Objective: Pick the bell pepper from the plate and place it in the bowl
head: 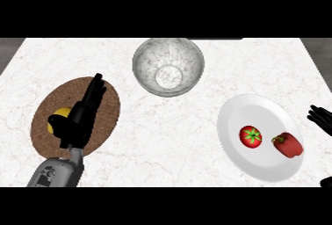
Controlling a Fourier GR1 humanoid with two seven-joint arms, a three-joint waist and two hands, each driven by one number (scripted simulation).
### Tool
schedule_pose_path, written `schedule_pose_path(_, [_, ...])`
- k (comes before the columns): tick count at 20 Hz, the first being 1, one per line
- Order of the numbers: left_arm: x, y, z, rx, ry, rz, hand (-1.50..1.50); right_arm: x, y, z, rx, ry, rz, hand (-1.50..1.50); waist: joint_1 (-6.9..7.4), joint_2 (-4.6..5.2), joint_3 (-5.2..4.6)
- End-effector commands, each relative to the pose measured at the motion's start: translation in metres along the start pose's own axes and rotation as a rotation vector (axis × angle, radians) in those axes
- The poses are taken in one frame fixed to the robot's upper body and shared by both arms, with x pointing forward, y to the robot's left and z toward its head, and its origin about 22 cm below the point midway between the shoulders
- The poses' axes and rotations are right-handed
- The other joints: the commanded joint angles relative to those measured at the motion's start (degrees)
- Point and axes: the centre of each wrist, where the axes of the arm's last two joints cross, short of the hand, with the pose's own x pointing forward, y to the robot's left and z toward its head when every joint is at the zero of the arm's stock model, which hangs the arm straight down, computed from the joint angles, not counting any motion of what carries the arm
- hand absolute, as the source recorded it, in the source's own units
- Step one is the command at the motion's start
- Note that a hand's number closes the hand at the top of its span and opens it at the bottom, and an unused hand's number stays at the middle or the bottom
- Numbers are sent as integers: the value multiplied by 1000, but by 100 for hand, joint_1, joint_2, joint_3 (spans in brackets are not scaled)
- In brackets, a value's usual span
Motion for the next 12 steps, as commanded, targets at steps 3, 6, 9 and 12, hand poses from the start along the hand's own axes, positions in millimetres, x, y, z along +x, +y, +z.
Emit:
schedule_pose_path(3, [7,-13,7,-13,16,14,0,-24,23,-14,94,-61,-111,-150,25,-2,1])
schedule_pose_path(6, [-1,-4,3,7,3,-6,0,-31,19,1,71,-79,-123,-150,-4,0,1])
schedule_pose_path(9, [0,-6,4,-10,13,6,0,-36,25,-15,75,-62,-89,-150,0,-1,-1])
schedule_pose_path(12, [-16,3,9,-13,22,11,0,-50,29,-36,62,-28,-29,-150,36,11,1])
